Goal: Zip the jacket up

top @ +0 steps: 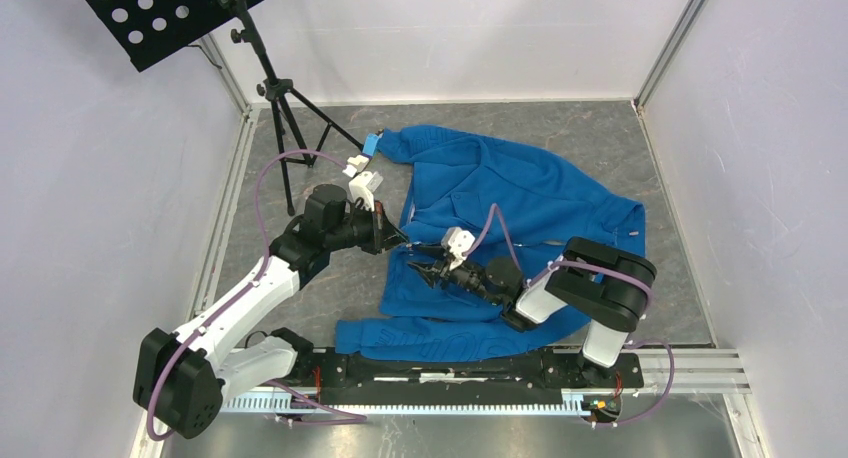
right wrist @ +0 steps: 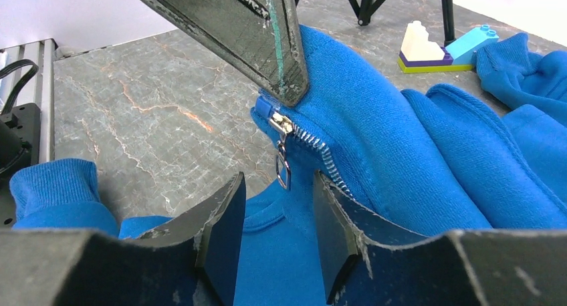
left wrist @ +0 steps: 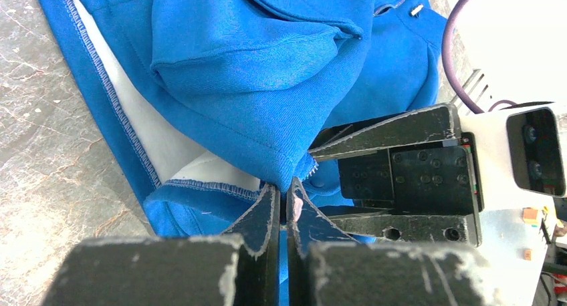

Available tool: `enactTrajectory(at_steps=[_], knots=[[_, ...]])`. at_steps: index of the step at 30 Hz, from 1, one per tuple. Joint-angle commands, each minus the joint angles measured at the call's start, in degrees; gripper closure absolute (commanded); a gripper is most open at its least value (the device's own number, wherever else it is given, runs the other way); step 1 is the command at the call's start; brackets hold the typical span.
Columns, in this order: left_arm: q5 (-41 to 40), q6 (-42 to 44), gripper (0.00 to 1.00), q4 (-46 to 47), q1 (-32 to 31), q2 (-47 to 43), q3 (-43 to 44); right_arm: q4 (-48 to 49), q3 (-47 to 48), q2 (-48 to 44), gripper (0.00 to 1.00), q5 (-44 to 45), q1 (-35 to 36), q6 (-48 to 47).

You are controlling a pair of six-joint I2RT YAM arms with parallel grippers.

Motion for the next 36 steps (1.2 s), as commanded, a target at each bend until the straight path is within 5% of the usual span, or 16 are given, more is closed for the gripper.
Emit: enactTrajectory(at_steps=[1, 16, 20, 25, 30, 33, 36], knots=[[1.09, 2.53, 0.98, 1.63, 0.15, -1.5, 1.02, 11.57, 2.94, 2.08, 0.52, 0.72, 0.32, -0.06], [-0.13, 2.34, 0.98, 1.26, 0.15, -1.16, 0.97, 15.83, 4.9, 4.96, 0.75, 4.32, 0.54, 5.29], [-0.37, 2.52, 0.98, 0.88, 0.15, -0.83, 1.2, 15.0, 4.21, 3.98, 0.99, 4.16, 0.61, 8.57], [-1.34, 2.36, 0.92, -0.87, 0.15, 0.49, 2.2, 13.5, 1.44, 0.8, 1.0, 5.25, 0.96, 14.62], [0.22, 0.59, 0.69, 1.17, 0.15, 1.19, 1.31, 12.29, 1.44, -0.79, 1.0, 4.93, 1.0, 15.9], [0.72, 0.71, 0.68, 1.35, 0.15, 1.35, 1.07, 11.13, 1.76, -1.41, 1.0, 4.69, 0.98, 16.16], [-0.62, 1.64, 0.81, 0.76, 0.22, 0.79, 1.4, 8.94, 1.95, -2.17, 1.0, 4.06, 1.0, 16.41]])
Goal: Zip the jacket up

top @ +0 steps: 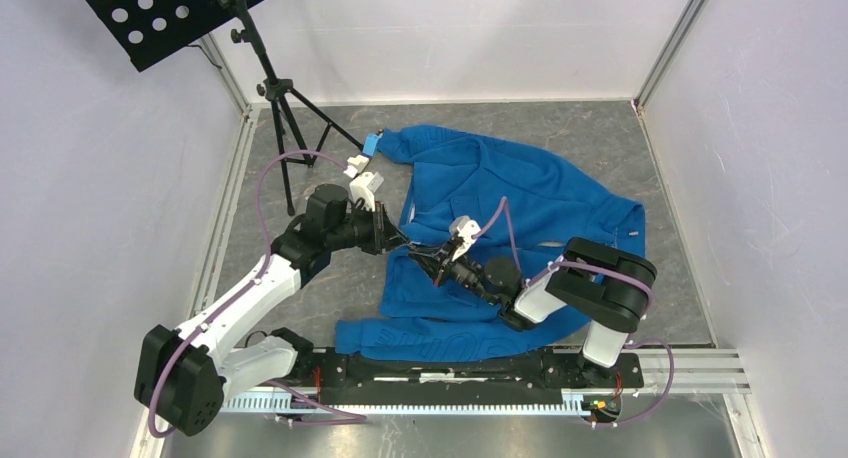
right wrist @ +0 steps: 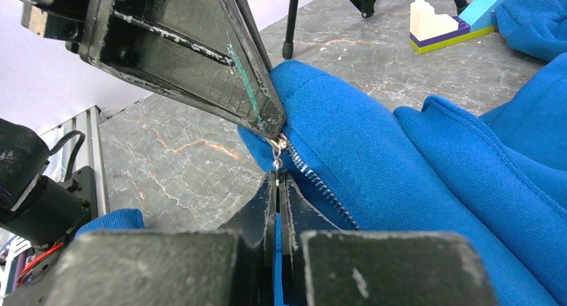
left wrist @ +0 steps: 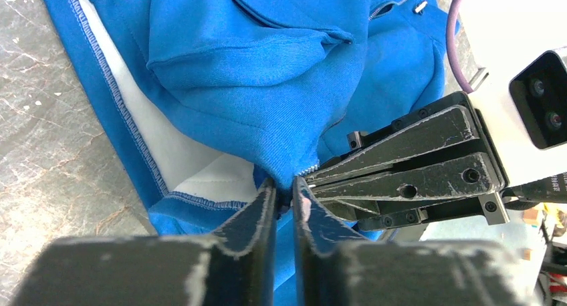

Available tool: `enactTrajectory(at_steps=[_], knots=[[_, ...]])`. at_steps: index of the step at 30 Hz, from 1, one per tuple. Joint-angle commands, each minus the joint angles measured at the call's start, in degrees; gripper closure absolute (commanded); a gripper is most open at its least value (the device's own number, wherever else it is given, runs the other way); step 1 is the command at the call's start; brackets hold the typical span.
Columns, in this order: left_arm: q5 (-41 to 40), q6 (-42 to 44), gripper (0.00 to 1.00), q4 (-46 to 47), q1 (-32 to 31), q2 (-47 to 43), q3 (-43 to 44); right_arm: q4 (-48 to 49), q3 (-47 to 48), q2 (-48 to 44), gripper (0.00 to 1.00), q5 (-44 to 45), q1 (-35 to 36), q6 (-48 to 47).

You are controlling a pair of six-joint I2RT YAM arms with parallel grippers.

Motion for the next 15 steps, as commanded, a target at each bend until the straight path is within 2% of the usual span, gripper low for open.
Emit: enactTrajectory(at_steps=[1, 3, 10, 12, 15], knots=[[-1.48, 2.21, 0.86, 1.04, 0.15, -0.58, 1.3, 7.72, 0.05, -3.33, 1.0, -0.72, 0.49, 1.81], [-2.62, 3.35, 0.96, 0.87, 0.15, -1.6, 1.25, 4.13, -0.2, -5.1, 1.0, -0.4, 0.59, 2.01], [-6.47, 3.53, 0.98, 1.58, 0.24, -4.56, -0.27, -25.16, 3.6, -12.79, 1.0, -0.38, 0.85, 1.0], [-8.46, 3.42, 0.98, 1.39, 0.18, -5.58, -0.66, -38.66, 5.99, -15.19, 1.0, 0.16, 0.85, -0.36], [-10.9, 3.01, 0.98, 1.3, 0.17, -6.74, -1.39, -64.05, 13.4, -17.91, 1.0, 3.35, 0.83, -5.83]])
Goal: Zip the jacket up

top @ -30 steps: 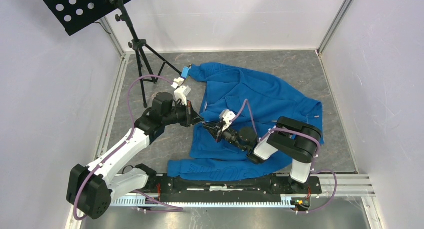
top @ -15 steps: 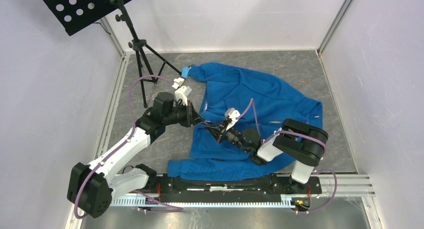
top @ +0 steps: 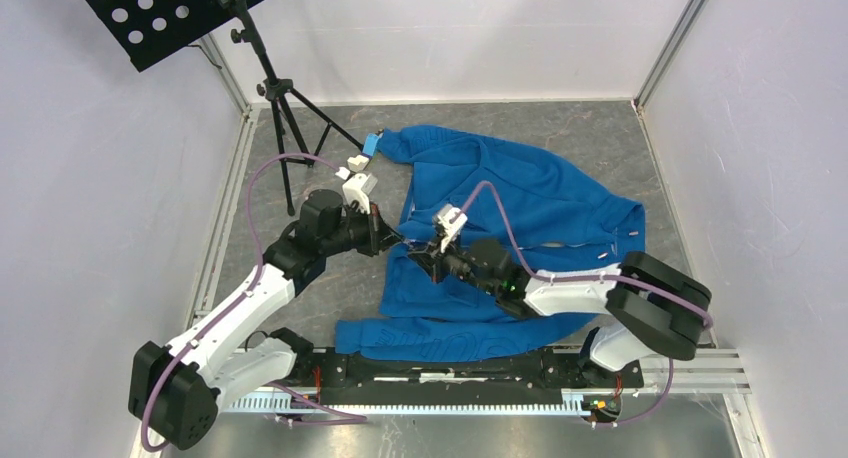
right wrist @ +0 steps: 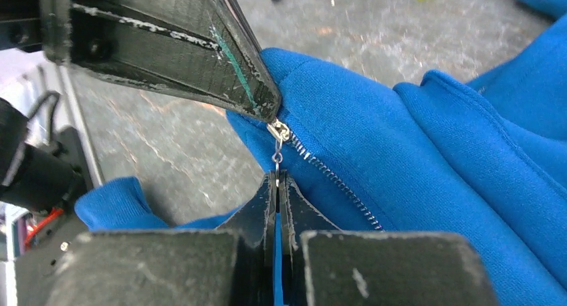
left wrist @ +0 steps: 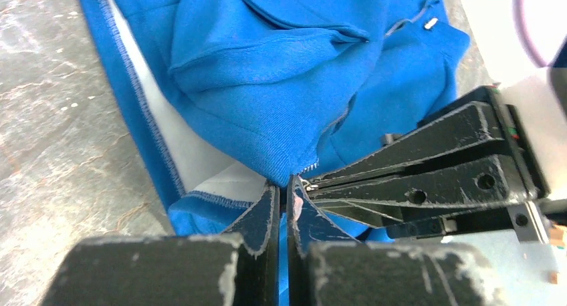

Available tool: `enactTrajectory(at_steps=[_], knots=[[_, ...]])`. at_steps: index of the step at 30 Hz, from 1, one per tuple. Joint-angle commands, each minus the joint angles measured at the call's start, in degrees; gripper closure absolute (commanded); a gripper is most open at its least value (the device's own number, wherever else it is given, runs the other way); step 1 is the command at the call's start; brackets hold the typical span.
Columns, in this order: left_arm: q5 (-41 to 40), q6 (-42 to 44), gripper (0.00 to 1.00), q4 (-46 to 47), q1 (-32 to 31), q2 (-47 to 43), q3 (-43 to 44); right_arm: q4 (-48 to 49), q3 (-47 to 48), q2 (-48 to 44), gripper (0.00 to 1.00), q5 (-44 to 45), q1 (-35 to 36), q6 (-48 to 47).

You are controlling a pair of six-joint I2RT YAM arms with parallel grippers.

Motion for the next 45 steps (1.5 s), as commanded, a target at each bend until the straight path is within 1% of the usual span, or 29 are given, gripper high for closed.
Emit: enactTrajectory(at_steps=[1, 3, 5, 7, 8, 10, 12, 14, 15, 16, 18, 19, 20, 21, 24, 28, 31, 34, 37, 38, 42, 45], knots=[[-7.86, 2.46, 0.98, 1.23, 0.61, -2.67, -0.59, -40.46, 11.46, -3.77, 1.0, 4.3, 0.5, -8.56], [-8.68, 2.59, 0.98, 0.84, 0.67, -2.59, -0.57, -57.03, 18.67, -2.99, 1.0, 7.62, 0.44, -12.71], [-8.59, 2.84, 0.98, 0.75, 0.63, -2.6, -0.57, -69.75, 23.09, -2.53, 1.0, 11.38, 0.44, -15.89], [-9.87, 2.79, 0.98, 0.29, 0.68, -2.64, -0.54, -77.87, 26.2, -2.21, 1.0, 15.19, 0.26, -17.99], [-10.2, 2.97, 0.98, 0.06, 0.63, -2.62, -0.48, -79.84, 26.68, -2.56, 1.0, 15.67, 0.16, -21.24], [-11.52, 2.92, 0.98, -0.26, 0.65, -2.63, -0.4, -81.11, 25.92, -4.66, 1.0, 16.21, -0.39, -25.01], [-12.32, 2.69, 0.98, -0.07, 0.68, -2.91, -0.66, -81.18, 24.02, -7.42, 1.0, 19.34, -1.03, -29.02], [-12.62, 2.37, 0.98, 0.13, 0.68, -2.78, -0.95, -82.15, 23.35, -9.47, 1.0, 20.45, -3.12, -33.64], [-12.62, 2.28, 0.98, -0.02, 0.67, -2.59, -0.97, -82.68, 23.36, -10.41, 1.0, 17.79, -4.55, -36.32], [-12.62, 2.2, 0.98, 0.03, 0.63, -2.25, -0.94, -82.76, 22.36, -11.3, 1.0, 13.5, -6.22, -42.91], [-13.09, 1.95, 0.98, 0.07, 0.63, -1.52, -0.91, -84.03, 21.17, -12.19, 1.0, 14.49, -8.32, -52.59], [-13.21, 1.95, 0.98, -0.09, 0.67, -0.93, -0.79, -86.41, 21.7, -12.0, 1.0, 13.62, -10.04, -56.54], [-13.56, 1.97, 0.98, -0.45, 0.68, -0.54, -0.74, -88.09, 22.26, -11.39, 1.0, 11.41, -13.0, -59.16], [-14.03, 1.85, 0.98, -0.62, 0.68, -0.2, -0.73, -89.72, 23.24, -10.46, 1.0, 11.21, -16.03, -60.8], [-15.36, 0.72, 0.98, -1.0, 0.67, 0.26, -0.9, -93.55, 25.15, -6.69, 1.0, 10.93, -22.94, -62.32], [-18.89, -1.14, 0.98, -2.07, 0.63, -0.42, -1.38, -95.36, 23.13, -4.75, 1.0, 9.59, -31.0, -63.88], [-20.71, -2.95, 0.98, -2.66, 0.59, -0.55, -1.95, -94.63, 21.21, -4.49, 1.0, 11.55, -36.69, -65.05], [-21.09, -3.48, 0.98, -3.25, 0.59, -0.37, -1.57, -94.0, 21.08, -3.66, 1.0, 16.9, -41.89, -65.05], [-21.26, -2.48, 0.98, -4.03, 0.59, -0.57, -0.83, -93.86, 21.46, -2.24, 1.0, 20.22, -46.92, -64.46], [-23.11, -2.47, 0.98, -4.42, 0.54, -0.64, -0.7, -93.69, 21.52, -1.71, 1.0, 21.67, -48.12, -64.28], [-25.24, -2.71, 0.98, -5.44, 0.59, -0.63, -0.8, -91.07, 19.38, -0.3, 1.0, 28.07, -54.4, -63.88], [-26.79, -2.47, 0.98, -5.92, 0.59, 0.28, -0.2, -86.74, 19.03, -0.68, 1.0, 32.74, -58.95, -63.5]])
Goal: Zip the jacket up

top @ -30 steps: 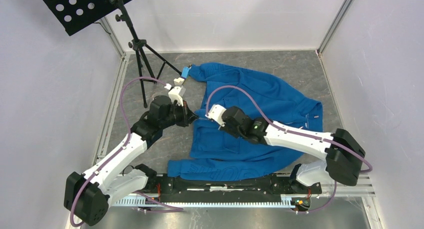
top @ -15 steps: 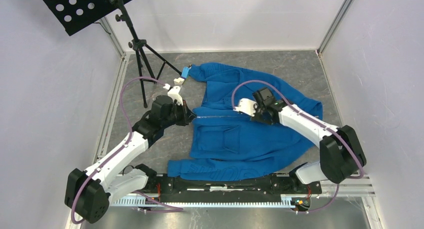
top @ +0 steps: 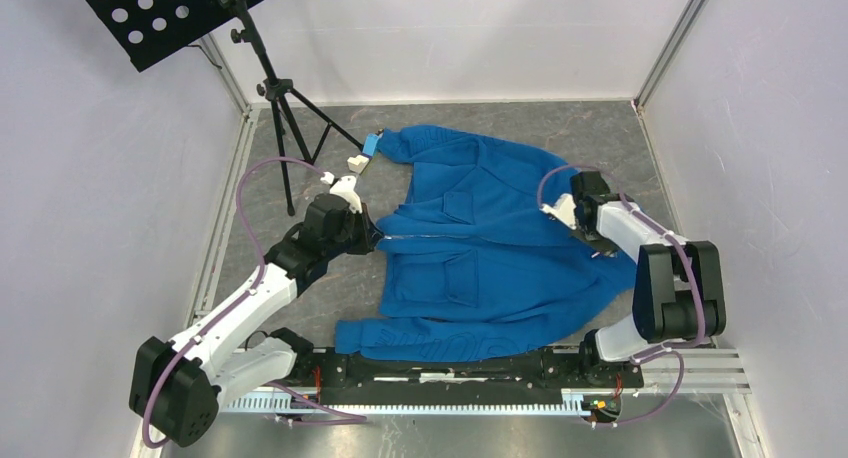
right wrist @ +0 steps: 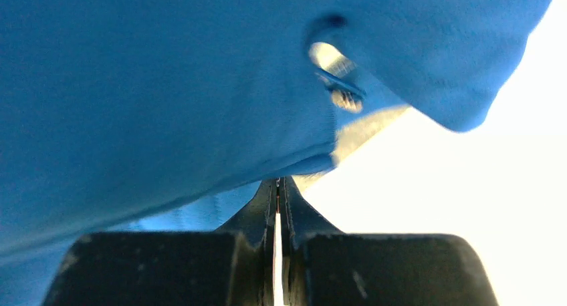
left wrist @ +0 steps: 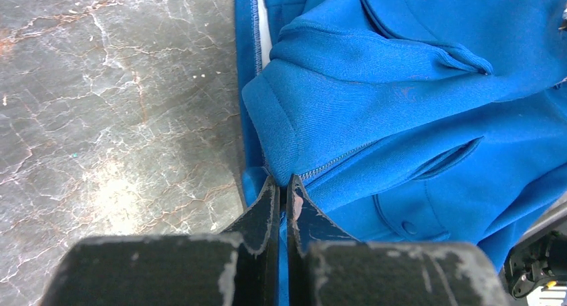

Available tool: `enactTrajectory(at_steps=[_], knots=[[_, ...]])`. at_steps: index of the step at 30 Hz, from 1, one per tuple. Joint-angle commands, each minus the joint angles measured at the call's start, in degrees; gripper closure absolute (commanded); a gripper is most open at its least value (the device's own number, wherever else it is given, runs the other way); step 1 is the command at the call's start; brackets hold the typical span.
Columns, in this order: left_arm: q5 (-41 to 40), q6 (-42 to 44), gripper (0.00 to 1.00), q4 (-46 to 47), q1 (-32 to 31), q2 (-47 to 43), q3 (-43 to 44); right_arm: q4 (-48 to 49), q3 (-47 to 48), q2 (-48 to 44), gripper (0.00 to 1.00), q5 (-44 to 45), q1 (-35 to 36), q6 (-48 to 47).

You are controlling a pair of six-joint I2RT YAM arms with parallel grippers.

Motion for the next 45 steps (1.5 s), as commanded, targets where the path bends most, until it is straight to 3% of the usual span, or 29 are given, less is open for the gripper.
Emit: enactTrajectory(at_steps=[1, 6, 9, 10, 11, 12, 13, 14, 17, 20, 22, 24, 27, 35, 39, 45], knots=[[-6.84, -0.51, 0.98, -1.55, 0.68, 0.02, 1.43, 5.8, -0.66, 0.17, 1.0, 13.39, -7.21, 0.11], [-7.39, 0.28, 0.98, -1.57, -0.88, 0.94, 1.39, 12.0, 0.64, 0.29, 1.0, 18.55, -9.33, -1.85], [-5.86, 0.53, 0.98, -0.46, -1.04, 1.84, 1.47, 8.93, 4.29, 1.5, 0.99, 15.05, -9.24, 2.33], [-6.0, 0.35, 0.98, -0.28, -1.05, 2.13, 1.41, 8.35, 4.94, 1.35, 0.86, 14.28, -8.92, 5.14], [-5.68, 0.48, 0.98, 0.1, -1.04, 2.59, 1.61, 8.89, 4.98, 0.49, 0.54, 14.83, -7.74, 8.18], [-5.27, 1.16, 0.97, 0.13, -1.04, 3.04, 2.03, 8.69, 5.19, -0.42, 0.29, 14.07, -6.56, 11.97], [-5.16, 1.58, 0.89, -0.08, -1.04, 3.71, 2.54, 7.53, 5.73, -1.77, 0.1, 10.35, -5.83, 14.87], [-5.03, 2.04, 0.8, -0.53, -1.03, 4.14, 3.14, 6.37, 6.61, -3.15, 0.02, 6.63, -5.71, 17.73], [-5.76, 3.18, 0.44, -0.97, -0.95, 4.75, 4.33, 4.11, 8.91, -7.07, 0.02, 2.94, 1.04, 28.79], [-7.83, 5.76, 0.26, -5.25, -0.96, 3.79, 7.02, 3.48, 11.54, -12.78, 0.02, -5.05, 5.48, 39.38], [-9.49, 7.92, 0.14, -8.27, -0.95, 0.97, 9.57, 1.82, 14.38, -16.27, 0.02, -15.43, 5.46, 47.02], [-11.2, 9.15, 0.04, -10.41, -1.01, -3.12, 12.41, 5.21, 13.88, -21.34, 0.02, -28.41, 5.52, 48.88], [-9.9, 9.48, 0.01, -12.77, -0.95, -10.06, 17.84, 12.52, 12.49, -31.08, 0.02, -32.62, 5.53, 51.07], [8.5, 11.32, 0.0, -6.21, -0.95, -17.81, 32.69, 17.18, 23.93, -42.0, 0.02, -17.43, 5.51, 47.15], [15.2, 14.85, 0.0, 0.66, -0.97, -20.66, 37.33, 26.69, 19.82, -50.3, 0.02, -15.44, 5.48, 47.06], [16.21, 20.51, 0.0, 5.45, -0.95, -24.68, 41.16, 37.02, 15.68, -60.27, 0.02, -16.12, 5.51, 45.7]])
